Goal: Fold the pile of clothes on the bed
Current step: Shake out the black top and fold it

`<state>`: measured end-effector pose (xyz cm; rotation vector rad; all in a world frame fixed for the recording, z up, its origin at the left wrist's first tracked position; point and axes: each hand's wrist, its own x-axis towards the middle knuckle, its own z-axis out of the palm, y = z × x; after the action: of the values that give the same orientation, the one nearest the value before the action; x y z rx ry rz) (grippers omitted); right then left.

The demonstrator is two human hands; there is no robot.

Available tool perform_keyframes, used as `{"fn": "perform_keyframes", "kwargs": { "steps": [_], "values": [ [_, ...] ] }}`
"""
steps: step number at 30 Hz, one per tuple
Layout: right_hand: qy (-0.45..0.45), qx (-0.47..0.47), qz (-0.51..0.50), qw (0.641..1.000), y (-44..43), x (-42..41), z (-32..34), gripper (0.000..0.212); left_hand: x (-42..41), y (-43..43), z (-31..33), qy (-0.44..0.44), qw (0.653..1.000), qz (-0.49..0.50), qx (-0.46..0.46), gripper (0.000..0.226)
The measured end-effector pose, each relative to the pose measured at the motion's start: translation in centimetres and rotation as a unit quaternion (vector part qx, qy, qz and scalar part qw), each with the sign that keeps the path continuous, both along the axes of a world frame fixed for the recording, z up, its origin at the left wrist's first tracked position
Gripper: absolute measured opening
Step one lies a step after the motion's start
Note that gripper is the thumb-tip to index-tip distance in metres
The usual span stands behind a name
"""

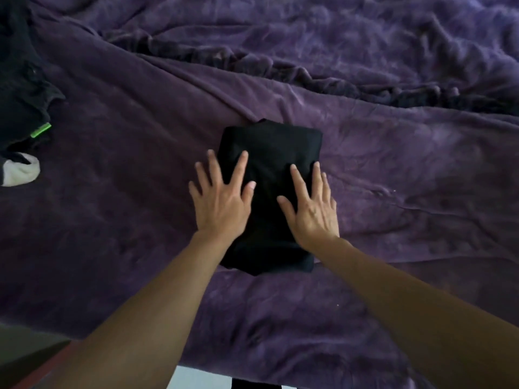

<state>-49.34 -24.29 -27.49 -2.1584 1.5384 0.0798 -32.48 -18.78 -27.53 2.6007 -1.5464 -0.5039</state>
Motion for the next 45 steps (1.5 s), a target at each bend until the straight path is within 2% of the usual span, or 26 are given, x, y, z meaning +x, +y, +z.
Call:
{"fn": "perform_keyframes", "kwargs": {
  "steps": [4,8,11,15,19,27,37,45],
  "values": [
    [0.021,-0.007,-0.019,1.000,1.4,0.9,-3.5,0.068,1.0,1.3,-3.7,-0.008,1.000,-0.014,0.002,0.063],
    [-0.003,-0.036,-0.040,0.999,1.4,1.1,-4.7,0.067,0.4,0.9,-4.7,0.004,1.000,-0.009,-0.020,0.063],
    [-0.048,-0.016,-0.076,0.996,1.3,1.1,-3.9,0.064,-0.6,0.4,-3.1,0.035,0.999,0.010,-0.033,0.065],
    [-0.100,0.002,-0.128,0.987,1.9,0.2,-1.4,0.057,-2.0,0.2,0.1,0.143,0.986,0.008,-0.087,0.062],
    [-0.095,-0.003,-0.148,0.984,4.5,-3.1,2.1,0.053,-5.1,1.8,3.4,0.143,0.987,-0.034,-0.071,0.059],
    [-0.087,-0.019,-0.193,0.977,11.4,-16.7,9.3,0.052,-17.4,7.4,10.5,0.187,0.979,-0.071,-0.028,0.062],
    [-0.098,-0.108,-0.233,0.962,15.4,-39.8,18.6,0.052,-39.6,9.9,19.4,0.249,0.952,-0.127,-0.128,0.059],
    [-0.087,-0.178,-0.255,0.946,12.0,-55.1,25.7,0.055,-54.0,4.9,25.8,0.285,0.921,-0.197,-0.177,0.059]
  ]
}}
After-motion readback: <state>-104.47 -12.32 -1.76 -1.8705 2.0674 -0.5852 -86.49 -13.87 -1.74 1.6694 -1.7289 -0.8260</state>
